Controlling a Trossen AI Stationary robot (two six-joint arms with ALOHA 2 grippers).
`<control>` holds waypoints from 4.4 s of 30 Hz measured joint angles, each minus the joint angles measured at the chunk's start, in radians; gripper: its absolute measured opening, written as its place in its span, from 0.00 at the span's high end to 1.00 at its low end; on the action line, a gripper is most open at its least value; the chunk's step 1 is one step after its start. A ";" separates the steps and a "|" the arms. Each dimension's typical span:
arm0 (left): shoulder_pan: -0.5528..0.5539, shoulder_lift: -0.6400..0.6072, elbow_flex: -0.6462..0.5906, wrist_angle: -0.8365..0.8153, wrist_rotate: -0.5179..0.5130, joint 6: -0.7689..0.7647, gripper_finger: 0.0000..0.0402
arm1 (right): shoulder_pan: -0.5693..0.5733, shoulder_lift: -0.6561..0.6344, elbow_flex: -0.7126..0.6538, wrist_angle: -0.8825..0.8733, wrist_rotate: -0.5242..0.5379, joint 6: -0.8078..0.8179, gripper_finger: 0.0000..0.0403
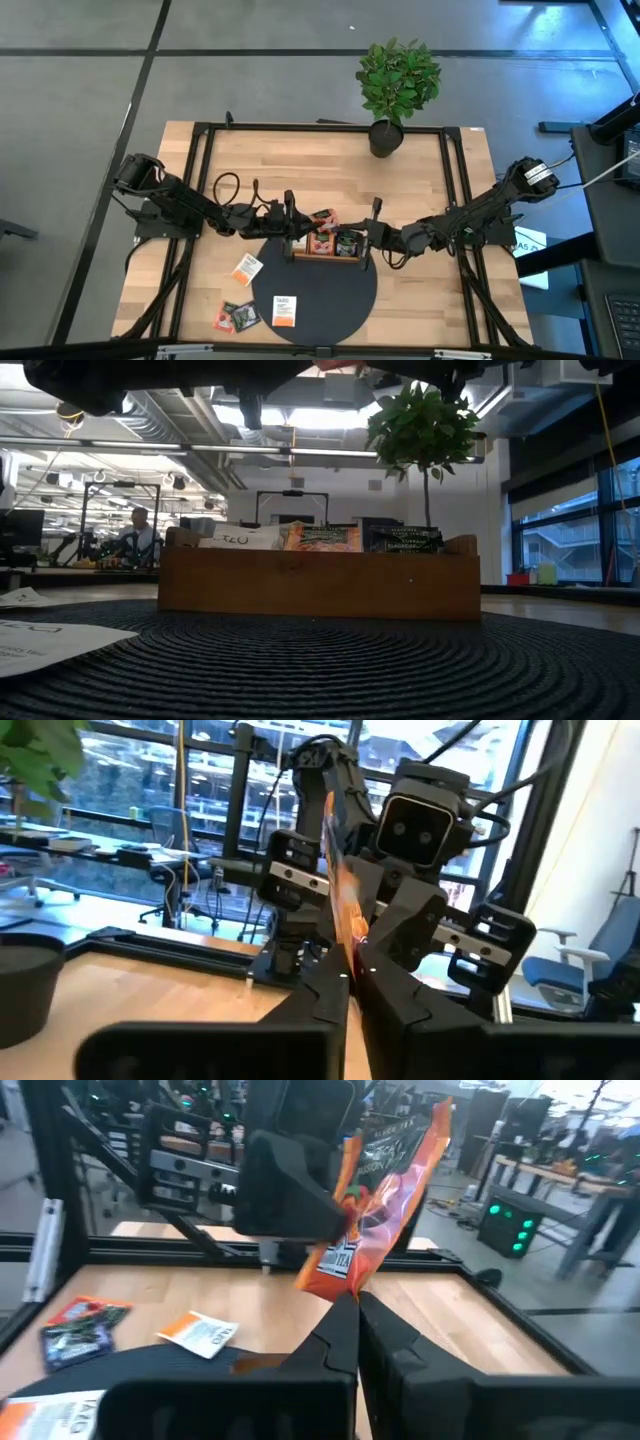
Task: Pick & Place Tea
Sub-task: Put the orange black tea bag into the middle section of the wooden organizer
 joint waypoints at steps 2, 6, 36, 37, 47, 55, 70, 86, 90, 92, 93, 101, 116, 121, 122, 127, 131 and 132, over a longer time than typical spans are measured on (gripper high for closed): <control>-0.001 0.000 0.000 -0.001 0.009 0.011 0.98 | 0.000 0.000 0.000 0.000 -0.018 0.001 0.99; 0.000 0.000 0.000 -0.004 0.010 0.024 0.98 | 0.000 0.000 0.000 -0.001 -0.024 0.002 0.99; -0.042 -0.001 0.001 -0.322 0.177 -0.095 0.99 | -0.099 -0.129 0.023 -0.453 -0.417 0.319 0.57; -0.046 -0.001 0.000 -0.326 0.166 -0.091 0.99 | -0.113 -0.129 0.023 -0.437 -0.449 0.319 0.58; -0.053 -0.001 0.000 -0.330 0.123 -0.067 0.99 | -0.161 -0.127 0.051 -0.411 -0.552 0.288 0.65; -0.053 -0.001 0.000 -0.331 0.102 -0.067 0.99 | -0.162 -0.053 0.117 -0.431 -0.558 0.258 0.66; -0.053 0.000 0.000 -0.335 0.105 -0.068 0.98 | -0.164 0.019 0.196 -0.465 -0.538 0.209 0.97; -0.058 -0.135 0.000 -0.596 0.106 -0.072 0.93 | -0.164 0.019 0.196 -0.511 -0.446 0.213 0.99; -0.077 -0.198 0.000 -0.661 0.106 -0.076 0.93 | -0.164 0.023 0.196 -0.514 -0.431 0.214 0.99; -0.088 -0.224 0.000 -0.683 0.106 -0.075 0.94 | -0.163 0.042 0.196 -0.513 -0.388 0.215 0.99; -0.094 -0.233 0.000 -0.688 0.106 -0.071 0.94 | -0.163 0.055 0.196 -0.520 -0.372 0.215 0.99; -0.115 -0.253 0.000 -0.701 0.106 -0.067 0.93 | -0.162 0.223 0.196 -0.447 -0.362 0.251 0.99; -0.115 -0.252 0.000 -0.707 0.105 -0.067 0.93 | -0.135 0.318 0.196 -0.437 -0.361 0.356 0.99; -0.115 -0.252 0.000 -0.707 0.105 -0.067 0.93 | -0.136 0.318 0.196 -0.440 -0.369 0.372 0.95; -0.115 -0.252 0.000 -0.707 0.105 -0.067 0.94 | -0.136 0.318 0.196 -0.440 -0.370 0.369 0.94; -0.115 -0.252 0.000 -0.708 0.105 -0.067 0.94 | -0.136 0.314 0.195 -0.439 -0.372 0.319 0.87; -0.115 -0.252 0.000 -0.708 0.105 -0.091 0.93 | -0.136 0.273 0.195 -0.454 -0.324 0.315 0.78; -0.115 -0.252 0.000 -0.709 0.105 -0.109 0.93 | -0.136 0.256 0.195 -0.466 -0.306 0.314 0.75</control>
